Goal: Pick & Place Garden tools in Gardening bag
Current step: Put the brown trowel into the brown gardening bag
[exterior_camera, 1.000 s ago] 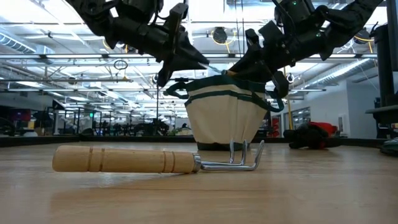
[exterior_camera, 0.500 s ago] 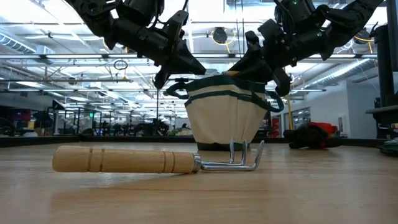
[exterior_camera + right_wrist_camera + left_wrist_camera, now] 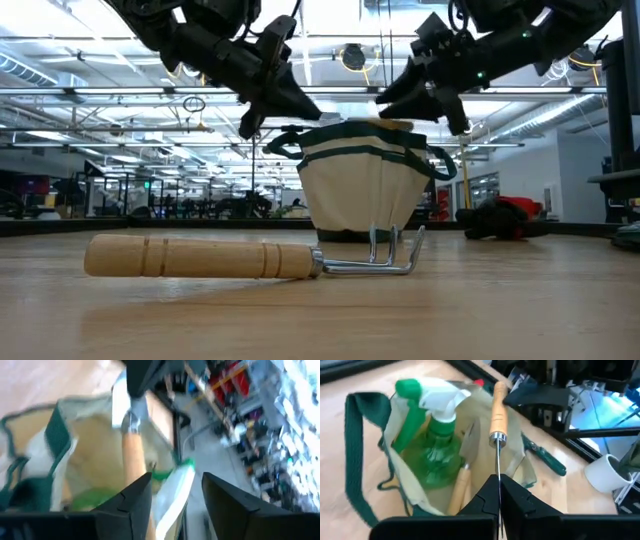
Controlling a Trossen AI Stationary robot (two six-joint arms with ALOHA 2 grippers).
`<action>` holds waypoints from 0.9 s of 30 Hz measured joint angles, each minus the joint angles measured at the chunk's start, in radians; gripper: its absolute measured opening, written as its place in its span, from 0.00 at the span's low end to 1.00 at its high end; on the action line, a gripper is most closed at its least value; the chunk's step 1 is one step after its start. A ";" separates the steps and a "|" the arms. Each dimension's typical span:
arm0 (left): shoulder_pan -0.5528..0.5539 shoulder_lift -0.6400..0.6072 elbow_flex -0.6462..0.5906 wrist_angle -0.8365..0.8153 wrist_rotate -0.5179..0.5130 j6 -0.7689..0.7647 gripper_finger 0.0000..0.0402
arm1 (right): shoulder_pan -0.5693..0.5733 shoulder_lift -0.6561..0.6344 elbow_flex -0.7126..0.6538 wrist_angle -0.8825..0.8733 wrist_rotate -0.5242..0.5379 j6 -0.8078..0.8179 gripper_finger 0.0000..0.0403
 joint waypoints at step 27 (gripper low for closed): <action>0.008 -0.115 -0.002 -0.145 -0.112 0.043 0.00 | -0.016 -0.153 -0.051 -0.466 0.078 0.445 0.41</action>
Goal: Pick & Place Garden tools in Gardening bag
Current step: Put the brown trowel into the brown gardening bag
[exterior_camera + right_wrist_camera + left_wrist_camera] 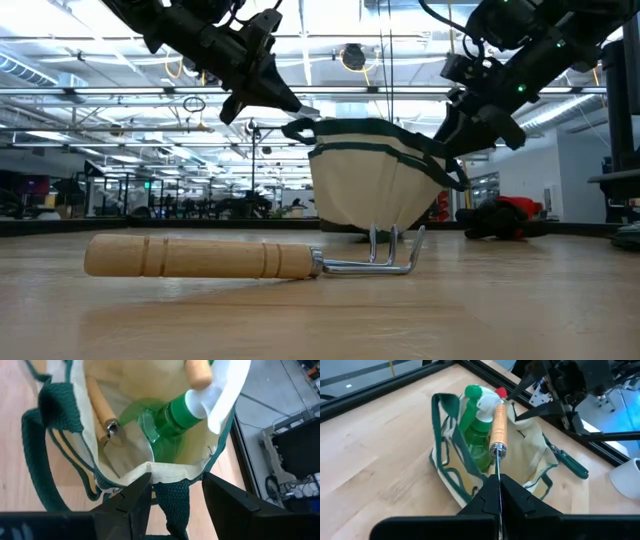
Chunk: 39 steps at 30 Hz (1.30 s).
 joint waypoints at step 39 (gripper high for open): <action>-0.030 -0.004 0.000 -0.039 0.161 -0.043 0.00 | 0.173 0.130 -0.001 0.354 -0.203 0.225 0.00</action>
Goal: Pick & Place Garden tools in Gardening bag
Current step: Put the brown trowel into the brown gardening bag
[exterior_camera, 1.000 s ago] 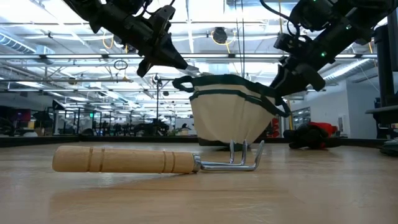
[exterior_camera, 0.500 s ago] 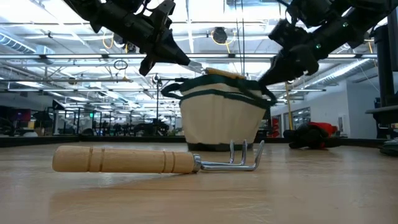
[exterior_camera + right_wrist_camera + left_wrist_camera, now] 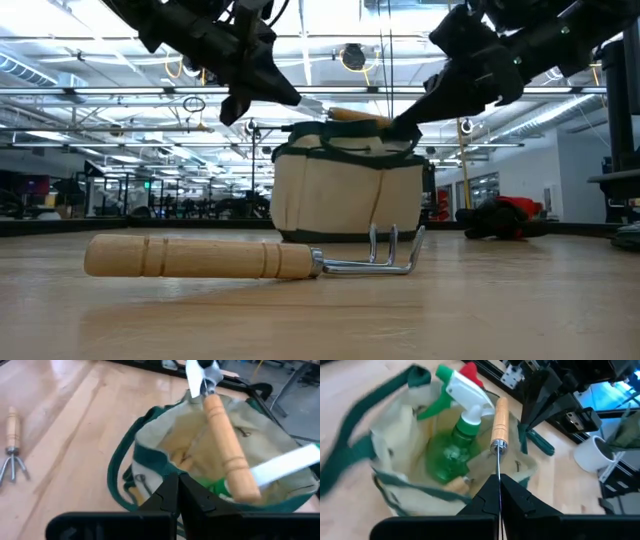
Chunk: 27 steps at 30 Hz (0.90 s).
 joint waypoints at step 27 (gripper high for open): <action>-0.028 -0.086 0.182 -0.422 -0.054 0.174 0.00 | 0.021 0.006 0.000 0.013 0.045 -0.071 0.00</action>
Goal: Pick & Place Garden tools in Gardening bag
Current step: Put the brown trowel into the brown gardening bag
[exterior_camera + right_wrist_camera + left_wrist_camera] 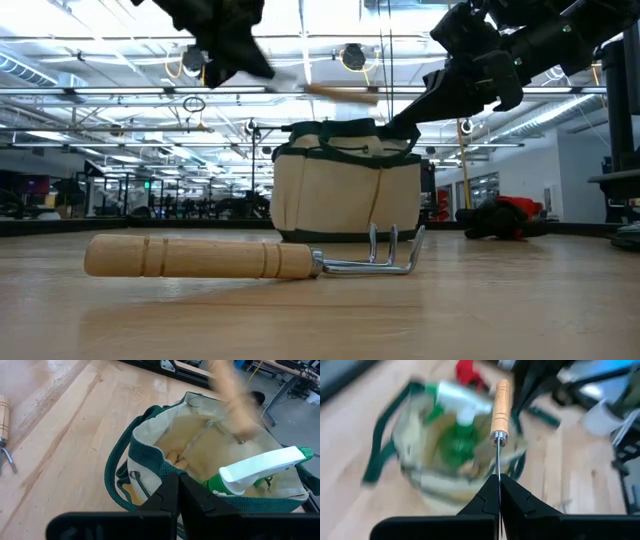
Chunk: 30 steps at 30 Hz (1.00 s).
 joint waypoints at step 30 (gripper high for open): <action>-0.035 0.425 0.510 -0.471 -0.120 0.136 0.00 | -0.002 0.000 0.001 0.027 -0.003 -0.015 0.00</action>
